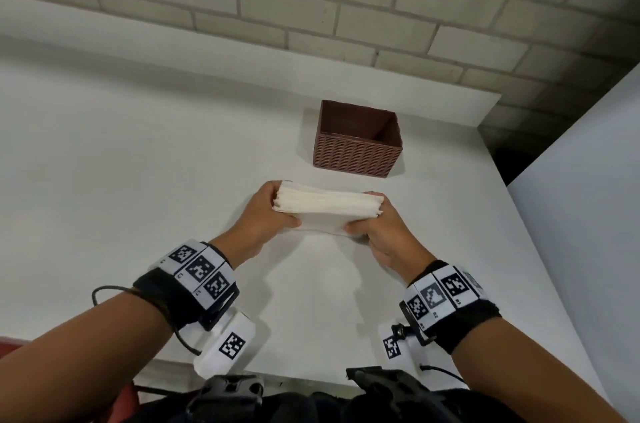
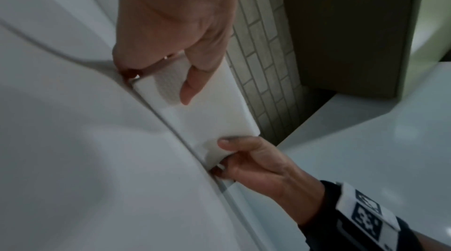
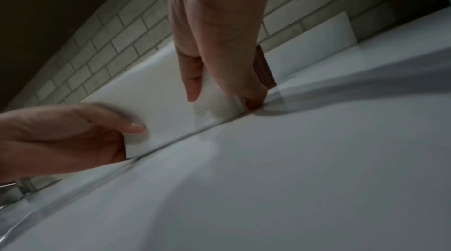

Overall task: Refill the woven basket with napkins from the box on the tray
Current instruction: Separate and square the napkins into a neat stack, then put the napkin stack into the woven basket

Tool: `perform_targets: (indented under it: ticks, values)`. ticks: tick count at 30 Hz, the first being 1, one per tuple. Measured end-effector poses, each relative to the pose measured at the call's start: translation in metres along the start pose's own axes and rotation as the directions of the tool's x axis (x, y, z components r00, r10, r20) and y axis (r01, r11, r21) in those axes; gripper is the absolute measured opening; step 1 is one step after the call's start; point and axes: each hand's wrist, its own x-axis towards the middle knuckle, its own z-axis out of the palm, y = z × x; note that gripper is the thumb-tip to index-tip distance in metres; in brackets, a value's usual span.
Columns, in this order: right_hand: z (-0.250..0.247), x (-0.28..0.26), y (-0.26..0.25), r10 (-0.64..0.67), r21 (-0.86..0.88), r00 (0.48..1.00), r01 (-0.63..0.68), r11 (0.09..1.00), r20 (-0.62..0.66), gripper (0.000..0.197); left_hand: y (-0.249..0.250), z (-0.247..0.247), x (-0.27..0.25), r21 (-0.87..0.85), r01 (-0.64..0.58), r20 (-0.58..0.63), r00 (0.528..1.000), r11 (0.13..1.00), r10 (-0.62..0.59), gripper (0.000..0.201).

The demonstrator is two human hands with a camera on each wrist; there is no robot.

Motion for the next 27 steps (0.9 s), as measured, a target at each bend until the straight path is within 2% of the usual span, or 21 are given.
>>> perform_targets:
  ticks: [3, 8, 10, 12, 16, 19, 23, 27]
  values:
    - [0.006, 0.000, 0.004, -0.025, -0.016, 0.999, 0.025, 1.000, 0.034, 0.057, -0.003, 0.009, -0.003, -0.032, 0.011, 0.053, 0.999, 0.999, -0.010, 0.060]
    - [-0.004, 0.003, 0.001, -0.031, -0.003, 0.998, 0.031, 1.000, 0.048, 0.058, 0.004, 0.001, 0.005, -0.091, 0.001, -0.057, 0.998, 0.996, -0.007, 0.079]
    - [-0.005, 0.003, 0.000, -0.024, -0.012, 0.998, 0.025, 1.000, 0.062, 0.058, 0.005, 0.001, 0.006, -0.085, 0.025, -0.019, 0.999, 0.996, -0.027, 0.084]
    - [-0.005, 0.004, 0.000, -0.024, -0.037, 0.997, 0.027, 0.999, 0.079, 0.058, 0.004, 0.003, 0.005, -0.053, 0.025, 0.039, 0.999, 0.998, -0.023, 0.082]
    - [-0.008, 0.004, -0.002, -0.030, -0.079, 0.994, 0.038, 0.996, 0.108, 0.052, 0.006, -0.001, 0.009, -0.053, -0.003, 0.030, 1.000, 0.999, 0.004, 0.080]
    - [-0.006, 0.004, -0.004, -0.022, -0.078, 0.990, 0.033, 0.996, 0.136, 0.059, 0.007, 0.001, 0.007, 0.006, -0.011, 0.102, 0.995, 1.000, 0.010, 0.075]
    - [-0.009, 0.006, -0.006, -0.016, -0.106, 0.993, 0.028, 0.994, 0.115, 0.054, 0.008, -0.004, 0.008, 0.051, -0.029, 0.077, 0.997, 0.998, 0.025, 0.071]
    - [-0.004, 0.004, -0.004, 0.000, -0.126, 0.992, 0.016, 0.992, 0.124, 0.054, 0.005, 0.003, 0.006, 0.159, -0.018, 0.110, 0.994, 0.987, 0.000, 0.061]
